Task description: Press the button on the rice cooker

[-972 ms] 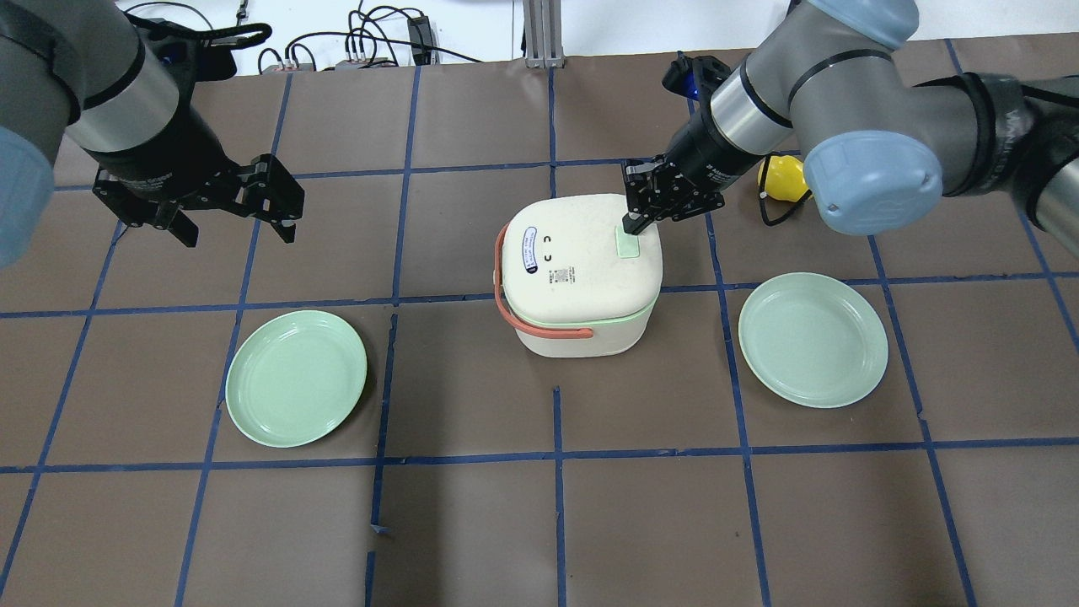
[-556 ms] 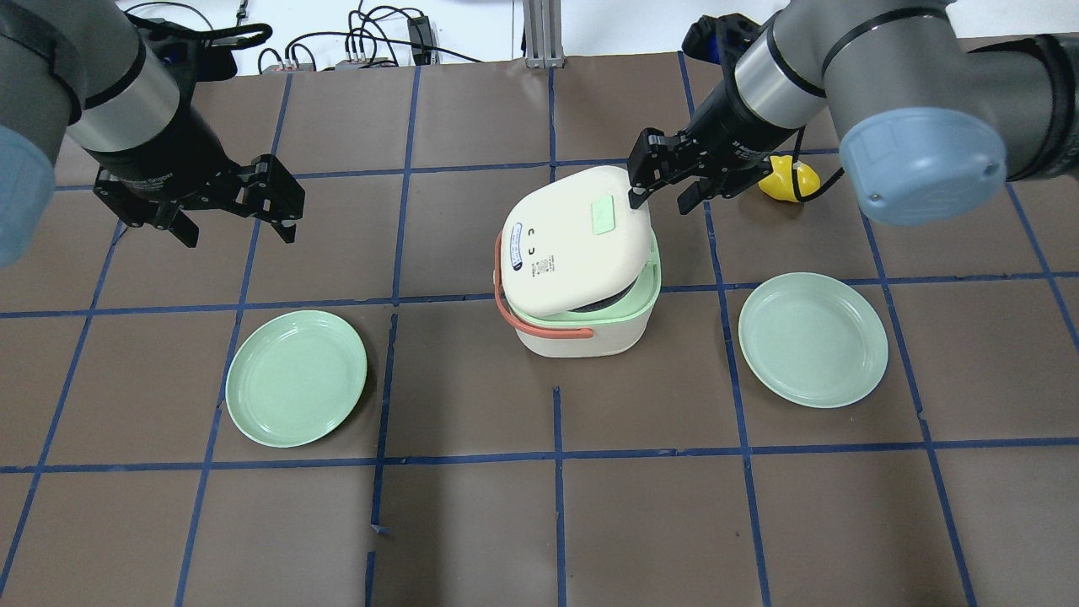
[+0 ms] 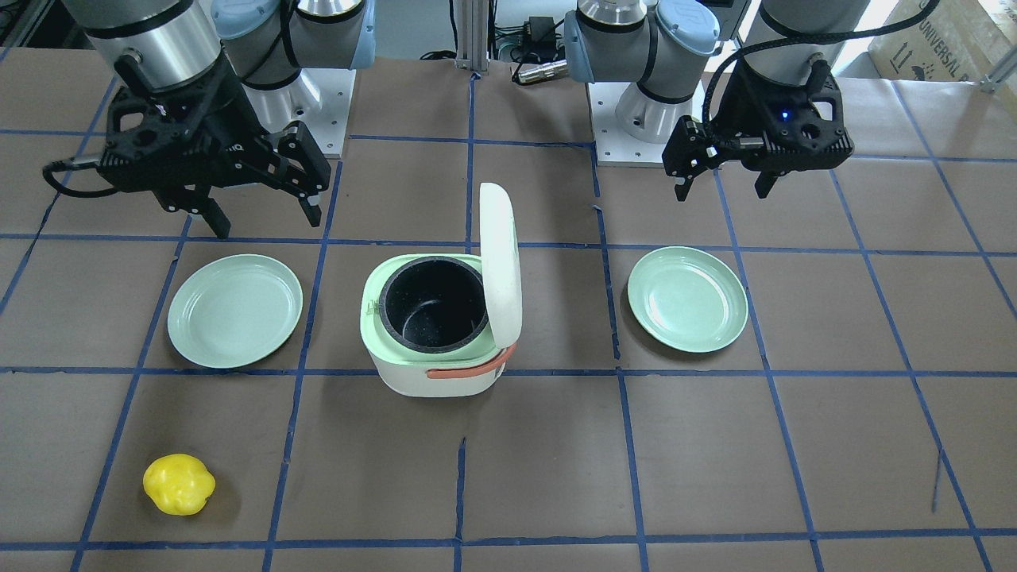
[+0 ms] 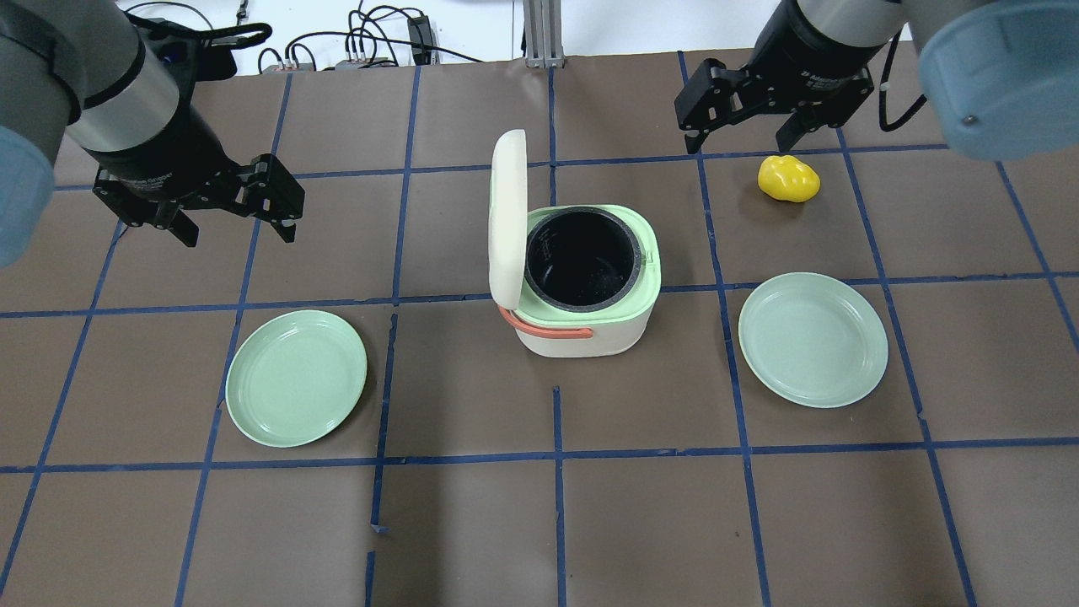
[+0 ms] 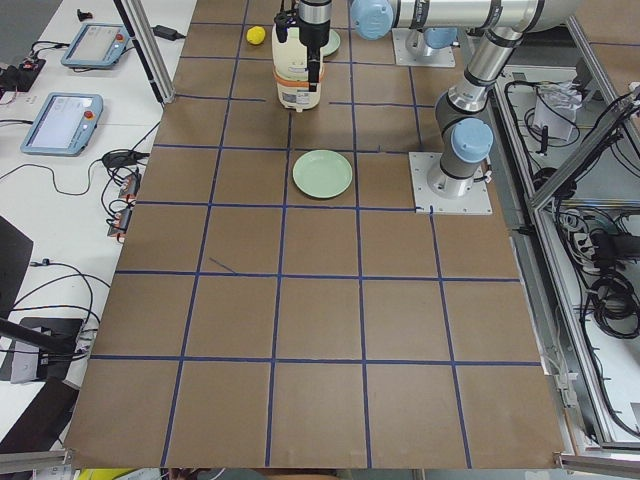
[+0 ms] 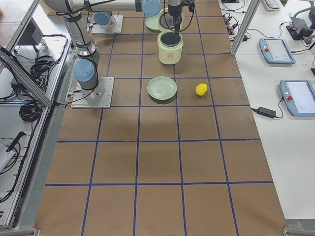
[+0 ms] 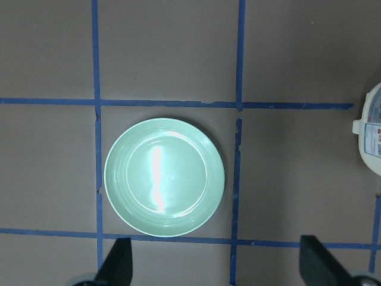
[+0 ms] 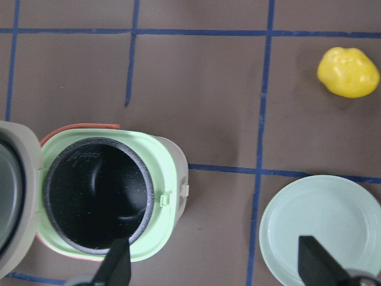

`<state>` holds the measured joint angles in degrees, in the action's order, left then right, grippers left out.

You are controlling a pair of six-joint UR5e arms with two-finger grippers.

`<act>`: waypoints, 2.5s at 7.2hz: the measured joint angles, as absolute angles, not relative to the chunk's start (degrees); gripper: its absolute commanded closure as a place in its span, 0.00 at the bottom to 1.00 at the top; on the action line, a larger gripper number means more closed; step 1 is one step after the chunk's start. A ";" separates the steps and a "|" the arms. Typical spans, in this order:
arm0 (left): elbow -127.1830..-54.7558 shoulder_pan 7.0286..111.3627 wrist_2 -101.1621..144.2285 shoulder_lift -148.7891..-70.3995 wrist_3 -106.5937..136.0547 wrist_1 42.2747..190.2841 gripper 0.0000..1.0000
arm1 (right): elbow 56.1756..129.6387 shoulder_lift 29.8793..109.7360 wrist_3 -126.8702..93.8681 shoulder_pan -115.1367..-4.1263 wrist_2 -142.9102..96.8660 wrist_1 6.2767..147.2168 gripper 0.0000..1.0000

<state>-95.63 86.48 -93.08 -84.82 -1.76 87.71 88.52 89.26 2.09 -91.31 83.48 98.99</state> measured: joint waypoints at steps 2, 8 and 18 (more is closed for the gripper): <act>-95.63 86.48 -93.08 -84.82 -1.76 87.71 0.00 | 88.29 90.97 2.16 -91.15 87.94 98.75 0.01; -95.62 86.49 -93.08 -84.82 -1.76 87.74 0.00 | 92.66 91.58 2.08 -90.37 88.48 97.98 0.01; -95.62 86.49 -93.08 -84.81 -1.76 87.72 0.00 | 91.84 91.43 2.09 -90.35 88.17 94.73 0.01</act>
<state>-95.62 86.49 -93.08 -84.81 -1.76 87.72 91.84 91.43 2.09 -90.35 88.17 94.73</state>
